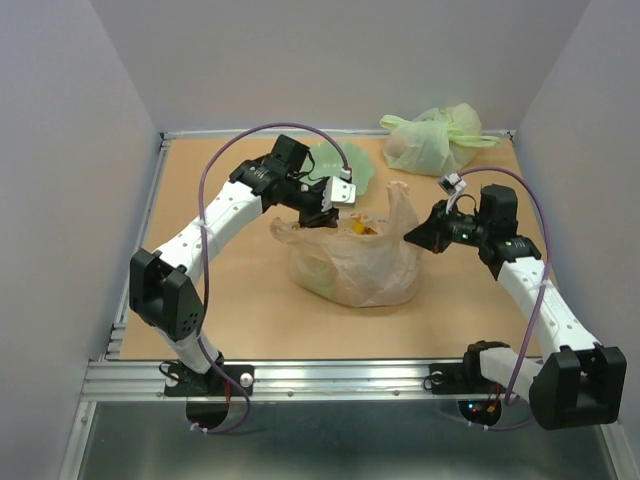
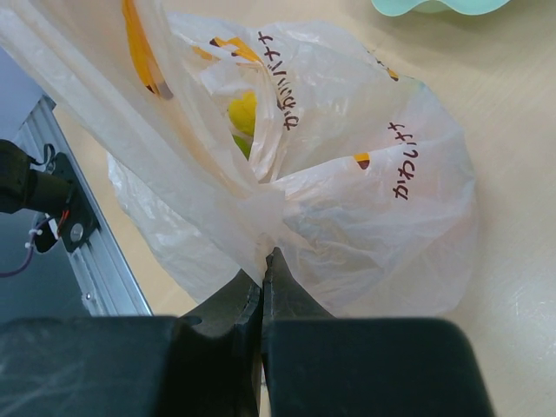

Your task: Place the fake fruits into the plastic bag and tie a complex knot

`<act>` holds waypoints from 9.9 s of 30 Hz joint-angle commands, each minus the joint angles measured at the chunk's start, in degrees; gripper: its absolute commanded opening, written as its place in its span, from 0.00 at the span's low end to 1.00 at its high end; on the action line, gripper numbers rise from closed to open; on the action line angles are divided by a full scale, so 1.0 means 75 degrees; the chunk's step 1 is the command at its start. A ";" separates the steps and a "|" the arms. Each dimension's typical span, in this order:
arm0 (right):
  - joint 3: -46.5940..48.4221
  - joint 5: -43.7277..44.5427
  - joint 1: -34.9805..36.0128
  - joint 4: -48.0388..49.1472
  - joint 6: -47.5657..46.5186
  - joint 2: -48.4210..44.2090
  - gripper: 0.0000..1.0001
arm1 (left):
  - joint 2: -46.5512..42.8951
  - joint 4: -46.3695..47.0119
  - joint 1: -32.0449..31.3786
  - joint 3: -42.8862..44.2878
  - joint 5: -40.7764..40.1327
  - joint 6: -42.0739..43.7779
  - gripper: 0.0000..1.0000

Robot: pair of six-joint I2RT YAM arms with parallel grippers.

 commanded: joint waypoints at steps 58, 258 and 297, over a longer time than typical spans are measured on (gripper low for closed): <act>-0.0318 0.1122 -0.0028 0.1310 0.3196 0.0784 0.00 | -0.4042 0.3090 0.3959 -0.2080 0.1421 -0.3799 0.99; 0.0866 -0.0366 0.2562 0.1708 -0.0777 0.0877 0.00 | -0.1489 0.2062 -0.0001 0.0894 0.1015 -0.3828 0.73; 0.1018 -0.0472 0.2597 0.1040 -0.2804 0.0877 0.00 | 0.0386 -0.0116 0.0998 0.2195 0.2831 -0.3034 0.31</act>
